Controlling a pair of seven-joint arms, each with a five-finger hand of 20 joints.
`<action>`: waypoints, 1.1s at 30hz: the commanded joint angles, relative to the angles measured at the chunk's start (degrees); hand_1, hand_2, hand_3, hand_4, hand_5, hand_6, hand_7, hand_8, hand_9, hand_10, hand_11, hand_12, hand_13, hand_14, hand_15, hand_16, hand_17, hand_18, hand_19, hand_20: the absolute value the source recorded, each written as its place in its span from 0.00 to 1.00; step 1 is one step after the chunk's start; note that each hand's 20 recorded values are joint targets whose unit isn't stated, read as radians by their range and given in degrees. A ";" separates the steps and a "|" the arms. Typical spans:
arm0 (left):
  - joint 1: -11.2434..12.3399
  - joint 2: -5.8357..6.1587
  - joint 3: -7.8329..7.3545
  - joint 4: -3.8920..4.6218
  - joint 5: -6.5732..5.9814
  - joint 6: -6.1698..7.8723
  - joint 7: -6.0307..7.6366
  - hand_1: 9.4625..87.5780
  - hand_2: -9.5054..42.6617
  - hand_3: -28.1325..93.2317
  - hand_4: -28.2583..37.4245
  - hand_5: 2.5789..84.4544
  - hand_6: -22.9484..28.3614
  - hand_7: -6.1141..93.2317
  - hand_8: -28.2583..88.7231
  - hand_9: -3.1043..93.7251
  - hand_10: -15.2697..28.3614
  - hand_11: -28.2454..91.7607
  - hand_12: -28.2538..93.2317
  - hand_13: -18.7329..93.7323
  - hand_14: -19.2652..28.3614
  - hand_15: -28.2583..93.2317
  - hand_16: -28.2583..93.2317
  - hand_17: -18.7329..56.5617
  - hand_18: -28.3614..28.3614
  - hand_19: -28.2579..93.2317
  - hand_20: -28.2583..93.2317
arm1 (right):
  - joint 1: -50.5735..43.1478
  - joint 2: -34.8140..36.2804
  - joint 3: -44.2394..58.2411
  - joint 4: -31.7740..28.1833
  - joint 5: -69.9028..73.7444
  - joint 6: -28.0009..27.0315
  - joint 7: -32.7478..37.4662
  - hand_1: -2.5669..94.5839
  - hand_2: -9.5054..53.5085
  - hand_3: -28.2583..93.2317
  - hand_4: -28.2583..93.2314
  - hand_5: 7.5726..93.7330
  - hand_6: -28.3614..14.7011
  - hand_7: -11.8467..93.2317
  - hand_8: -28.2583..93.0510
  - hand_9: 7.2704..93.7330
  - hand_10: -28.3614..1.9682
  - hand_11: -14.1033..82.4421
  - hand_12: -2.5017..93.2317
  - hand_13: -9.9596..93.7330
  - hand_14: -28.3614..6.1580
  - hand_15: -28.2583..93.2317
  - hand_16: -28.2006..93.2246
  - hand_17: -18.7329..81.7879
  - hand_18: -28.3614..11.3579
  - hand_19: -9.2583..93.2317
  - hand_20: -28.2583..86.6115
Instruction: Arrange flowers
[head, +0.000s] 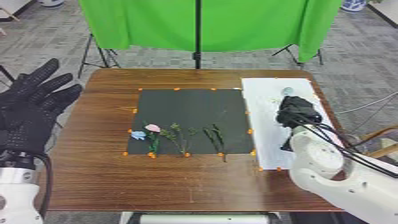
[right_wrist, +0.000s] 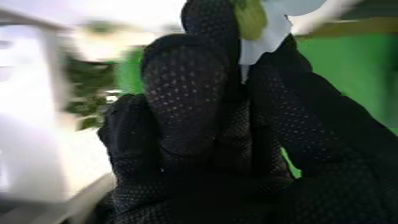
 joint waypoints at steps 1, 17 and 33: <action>-0.99 0.76 0.25 0.24 0.01 0.66 -0.13 0.14 0.34 0.86 0.00 0.41 0.64 0.17 0.17 0.35 0.78 0.44 0.32 0.39 0.98 0.66 0.15 0.16 0.92 0.74 0.29 | 13.18 -15.20 -4.52 0.44 2.29 -0.10 -6.23 0.63 0.00 0.83 0.00 0.85 0.68 0.39 0.26 1.00 0.73 0.27 0.40 0.91 0.75 0.75 0.38 0.68 0.31 1.00 0.58; -5.64 4.00 1.68 2.25 -0.79 -0.39 1.09 0.14 0.34 0.86 0.00 0.40 0.63 0.18 0.17 0.35 0.78 0.44 0.32 0.39 0.98 0.67 0.15 0.16 0.93 0.75 0.29 | 20.70 -35.29 -14.34 10.70 12.02 -0.56 -8.38 0.62 0.00 0.83 0.00 0.84 0.69 0.39 0.26 1.00 0.74 0.27 0.40 0.91 0.76 0.76 0.39 0.68 0.31 1.00 0.60; -10.24 4.59 4.15 3.67 -0.41 -2.45 0.56 0.14 0.34 0.86 0.00 0.40 0.63 0.18 0.17 0.35 0.79 0.44 0.32 0.39 0.98 0.67 0.15 0.16 0.93 0.75 0.29 | 25.89 -39.65 -24.39 14.15 13.66 1.83 -4.71 0.62 0.00 0.82 0.00 0.84 0.71 0.39 0.25 1.00 0.75 0.27 0.39 0.91 0.77 0.76 0.39 0.68 0.33 1.00 0.61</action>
